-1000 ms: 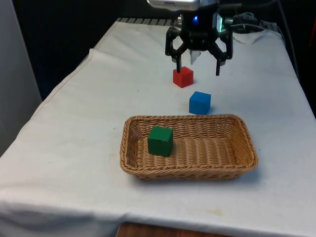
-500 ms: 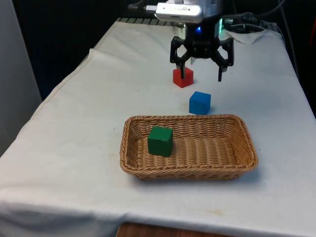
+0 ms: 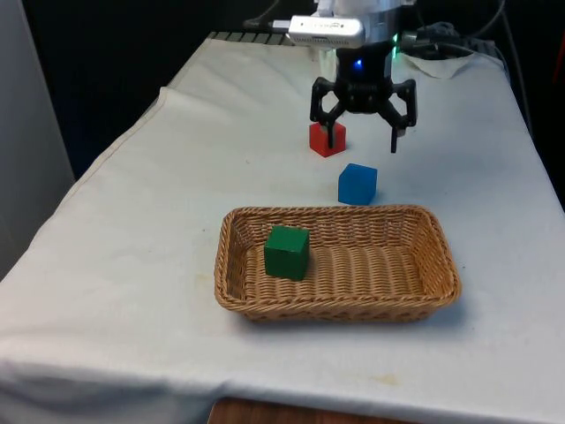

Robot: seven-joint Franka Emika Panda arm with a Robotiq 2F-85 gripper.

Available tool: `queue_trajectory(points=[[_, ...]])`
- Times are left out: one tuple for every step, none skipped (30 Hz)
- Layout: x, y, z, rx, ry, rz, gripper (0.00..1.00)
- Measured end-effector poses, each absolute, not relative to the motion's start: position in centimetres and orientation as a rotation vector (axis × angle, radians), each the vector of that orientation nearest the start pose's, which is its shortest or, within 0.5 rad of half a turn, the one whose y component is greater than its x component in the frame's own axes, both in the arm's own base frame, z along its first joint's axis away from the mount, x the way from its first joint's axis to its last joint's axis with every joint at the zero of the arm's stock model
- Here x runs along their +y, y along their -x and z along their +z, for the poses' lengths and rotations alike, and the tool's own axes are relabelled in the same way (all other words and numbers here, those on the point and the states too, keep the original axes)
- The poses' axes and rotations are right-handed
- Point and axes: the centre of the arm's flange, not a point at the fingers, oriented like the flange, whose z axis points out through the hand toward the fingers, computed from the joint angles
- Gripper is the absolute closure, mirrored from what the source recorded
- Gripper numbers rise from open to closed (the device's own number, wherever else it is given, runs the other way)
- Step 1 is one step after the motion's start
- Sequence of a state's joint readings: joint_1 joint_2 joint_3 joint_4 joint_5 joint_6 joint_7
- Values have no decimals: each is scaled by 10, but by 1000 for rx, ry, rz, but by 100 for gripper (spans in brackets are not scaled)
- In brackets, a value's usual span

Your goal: Pick up exactly two blocks and place them into the basket.

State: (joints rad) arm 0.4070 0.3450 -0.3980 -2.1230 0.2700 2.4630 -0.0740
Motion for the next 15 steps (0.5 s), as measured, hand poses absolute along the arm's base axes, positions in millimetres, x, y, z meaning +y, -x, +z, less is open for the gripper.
queue_trajectory(points=[[8, -575, 259, 159, 3098, -56, 0], [8, -575, 259, 159, 3098, -56, 0], [9, -572, 257, 158, 3098, -61, 0], [9, -569, 253, 157, 3099, -63, 0], [10, -565, 250, 156, 3101, -68, 0], [11, -559, 243, 156, 3104, -78, 0], [11, -556, 240, 156, 3106, -82, 0], [10, -553, 237, 158, 3108, -88, 0], [10, -551, 234, 159, 3111, -92, 0], [10, -551, 234, 159, 3111, -92, 0], [9, -548, 232, 160, 3112, -95, 0], [9, -545, 229, 161, 3115, -95, 0], [9, -543, 226, 161, 3117, -98, 0], [9, -542, 224, 161, 3119, -102, 0], [8, -541, 221, 164, 3121, -110, 0]])
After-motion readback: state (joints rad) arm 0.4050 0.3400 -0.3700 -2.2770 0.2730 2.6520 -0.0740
